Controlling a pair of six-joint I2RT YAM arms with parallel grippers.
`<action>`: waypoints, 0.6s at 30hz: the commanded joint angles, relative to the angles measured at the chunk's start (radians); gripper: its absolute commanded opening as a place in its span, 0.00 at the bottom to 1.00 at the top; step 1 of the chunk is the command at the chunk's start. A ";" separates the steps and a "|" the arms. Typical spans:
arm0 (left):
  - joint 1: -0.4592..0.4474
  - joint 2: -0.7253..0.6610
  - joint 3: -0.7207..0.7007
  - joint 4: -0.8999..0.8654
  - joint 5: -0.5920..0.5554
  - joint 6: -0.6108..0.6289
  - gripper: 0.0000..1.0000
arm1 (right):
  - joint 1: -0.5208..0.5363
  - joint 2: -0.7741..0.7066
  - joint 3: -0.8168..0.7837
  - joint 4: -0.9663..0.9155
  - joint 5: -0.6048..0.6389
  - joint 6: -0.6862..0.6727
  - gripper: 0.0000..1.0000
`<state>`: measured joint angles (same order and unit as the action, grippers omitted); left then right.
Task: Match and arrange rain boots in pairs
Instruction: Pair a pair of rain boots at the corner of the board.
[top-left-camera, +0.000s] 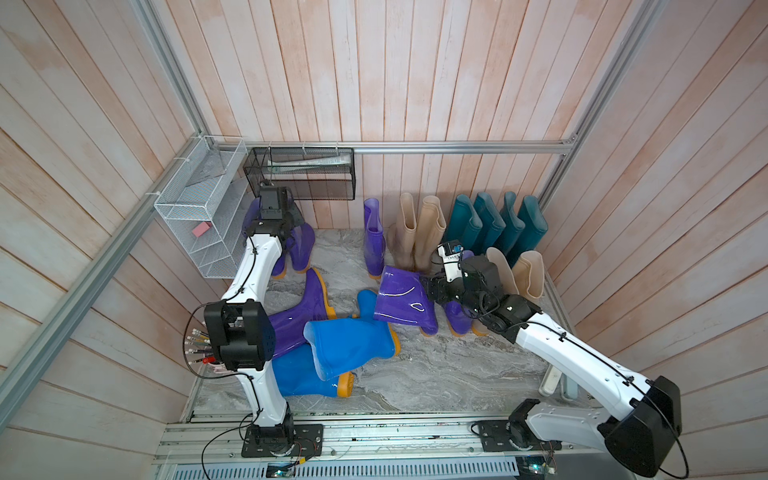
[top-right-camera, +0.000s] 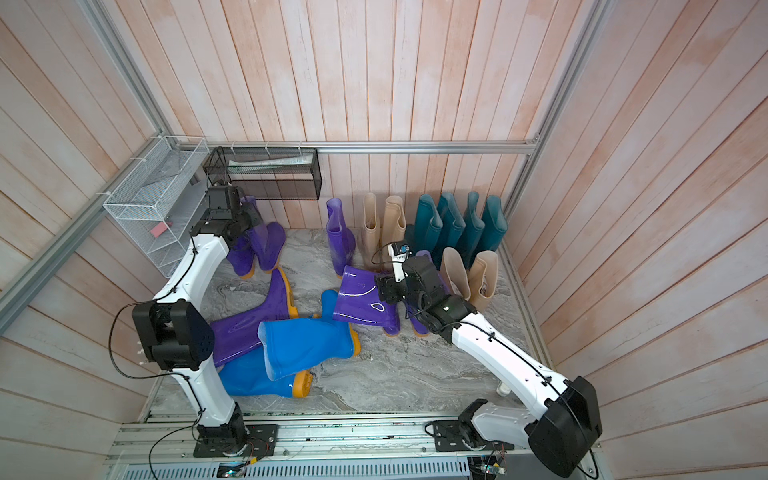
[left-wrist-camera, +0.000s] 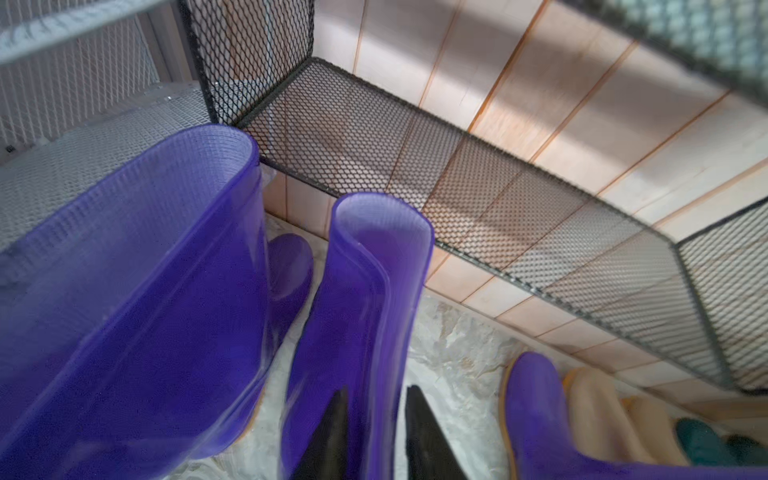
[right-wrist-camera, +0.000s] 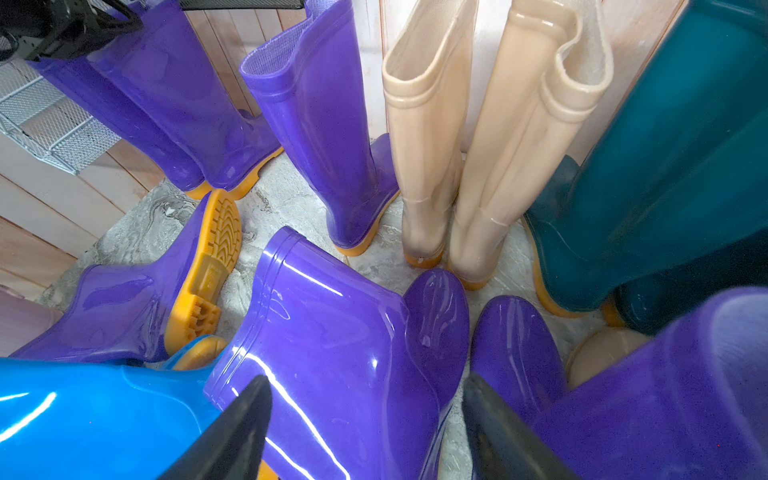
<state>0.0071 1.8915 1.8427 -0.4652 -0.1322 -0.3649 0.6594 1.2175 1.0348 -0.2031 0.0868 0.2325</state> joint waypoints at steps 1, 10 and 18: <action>0.000 0.021 0.025 0.018 0.028 0.014 0.39 | -0.004 -0.034 0.004 -0.015 -0.009 0.005 0.74; -0.026 -0.118 0.013 -0.026 0.132 0.050 0.49 | 0.064 -0.027 0.056 -0.046 0.036 0.002 0.74; -0.087 -0.456 -0.249 -0.012 0.162 0.059 0.60 | 0.290 0.022 0.161 -0.053 0.226 -0.023 0.74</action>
<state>-0.0834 1.5311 1.6711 -0.4808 0.0017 -0.3099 0.8818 1.2156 1.1469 -0.2508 0.2142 0.2295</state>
